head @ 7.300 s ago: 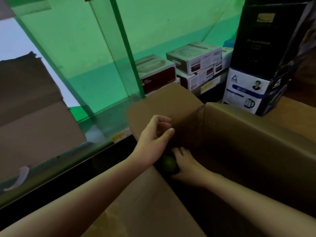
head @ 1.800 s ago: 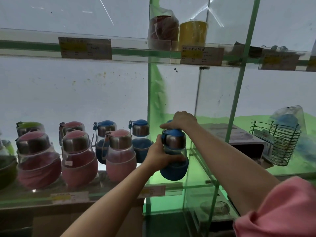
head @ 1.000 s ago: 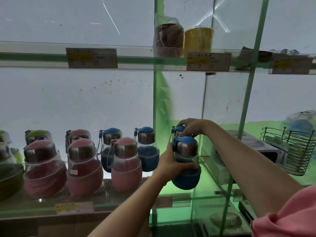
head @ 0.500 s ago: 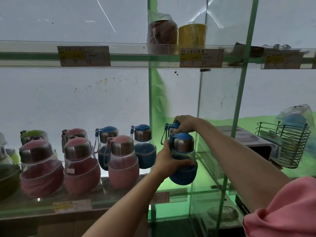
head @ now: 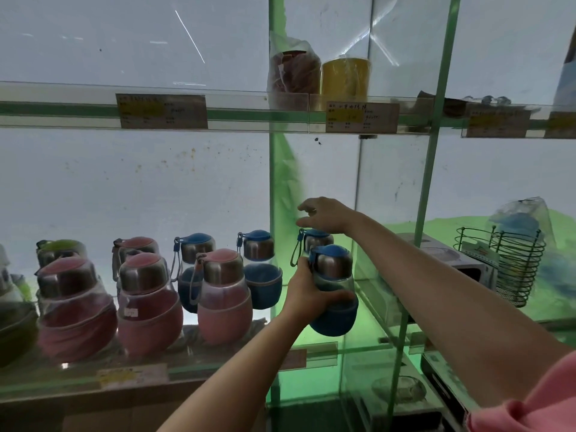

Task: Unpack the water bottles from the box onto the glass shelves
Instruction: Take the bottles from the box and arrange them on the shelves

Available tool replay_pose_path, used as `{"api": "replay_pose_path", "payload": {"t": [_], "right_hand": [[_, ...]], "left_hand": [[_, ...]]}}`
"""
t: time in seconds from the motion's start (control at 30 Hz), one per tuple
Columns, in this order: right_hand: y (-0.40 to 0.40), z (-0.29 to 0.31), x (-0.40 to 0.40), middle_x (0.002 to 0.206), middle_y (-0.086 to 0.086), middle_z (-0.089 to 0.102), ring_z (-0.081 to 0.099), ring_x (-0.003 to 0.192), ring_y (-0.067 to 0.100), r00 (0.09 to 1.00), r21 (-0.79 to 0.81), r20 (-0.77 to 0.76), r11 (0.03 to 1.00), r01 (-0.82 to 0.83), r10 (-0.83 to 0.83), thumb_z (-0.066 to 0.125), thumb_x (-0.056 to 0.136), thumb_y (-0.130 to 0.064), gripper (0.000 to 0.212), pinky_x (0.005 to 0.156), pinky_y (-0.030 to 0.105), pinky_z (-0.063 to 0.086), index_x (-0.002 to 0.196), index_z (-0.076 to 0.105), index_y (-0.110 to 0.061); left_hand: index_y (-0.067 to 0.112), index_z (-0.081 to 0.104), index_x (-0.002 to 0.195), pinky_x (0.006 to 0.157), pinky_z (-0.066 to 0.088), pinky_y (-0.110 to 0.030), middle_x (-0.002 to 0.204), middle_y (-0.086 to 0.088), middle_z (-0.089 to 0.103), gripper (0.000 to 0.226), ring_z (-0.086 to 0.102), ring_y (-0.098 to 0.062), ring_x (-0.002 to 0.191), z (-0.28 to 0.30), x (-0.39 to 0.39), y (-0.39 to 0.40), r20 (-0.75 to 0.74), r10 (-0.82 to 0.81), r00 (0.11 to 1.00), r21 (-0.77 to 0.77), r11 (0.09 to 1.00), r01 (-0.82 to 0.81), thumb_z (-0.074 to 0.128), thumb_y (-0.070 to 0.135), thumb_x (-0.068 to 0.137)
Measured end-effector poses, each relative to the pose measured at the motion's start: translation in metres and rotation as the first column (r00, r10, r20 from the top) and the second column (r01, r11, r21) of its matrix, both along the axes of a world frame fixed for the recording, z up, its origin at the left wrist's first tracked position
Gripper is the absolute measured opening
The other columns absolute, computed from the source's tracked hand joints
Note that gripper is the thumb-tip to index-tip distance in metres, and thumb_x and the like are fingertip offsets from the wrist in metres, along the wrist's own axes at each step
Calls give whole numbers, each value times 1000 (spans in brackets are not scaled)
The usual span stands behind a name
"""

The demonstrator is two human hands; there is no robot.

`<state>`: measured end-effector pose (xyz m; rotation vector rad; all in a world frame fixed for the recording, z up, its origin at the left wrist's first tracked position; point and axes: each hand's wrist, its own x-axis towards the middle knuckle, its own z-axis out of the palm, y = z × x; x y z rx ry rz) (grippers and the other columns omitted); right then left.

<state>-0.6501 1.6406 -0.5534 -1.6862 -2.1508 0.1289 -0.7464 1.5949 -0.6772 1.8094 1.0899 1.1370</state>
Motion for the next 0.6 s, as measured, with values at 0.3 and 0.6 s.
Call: {"api": "replay_pose_path", "payload": {"t": [0.3, 0.6], "right_hand": [[-25, -10, -84, 114, 5, 65, 56, 88, 11, 945, -110, -49, 939, -326, 322, 60, 89, -33, 42, 80, 23, 44, 125, 59, -11], [-17, -26, -120, 117, 3, 60, 55, 93, 14, 929, -206, -36, 907, -368, 369, 66, 83, -43, 50, 62, 16, 42, 125, 56, -19]], "left_hand": [[19, 44, 106, 75, 48, -15, 107, 4, 48, 45, 53, -9, 93, 7, -79, -46, -57, 269, 961, 365, 902, -231, 76, 19, 75], [18, 47, 99, 68, 48, -18, 98, -1, 54, 38, 55, -10, 86, 0, -150, -40, -32, 402, 915, 328, 869, -371, 76, 21, 75]]}}
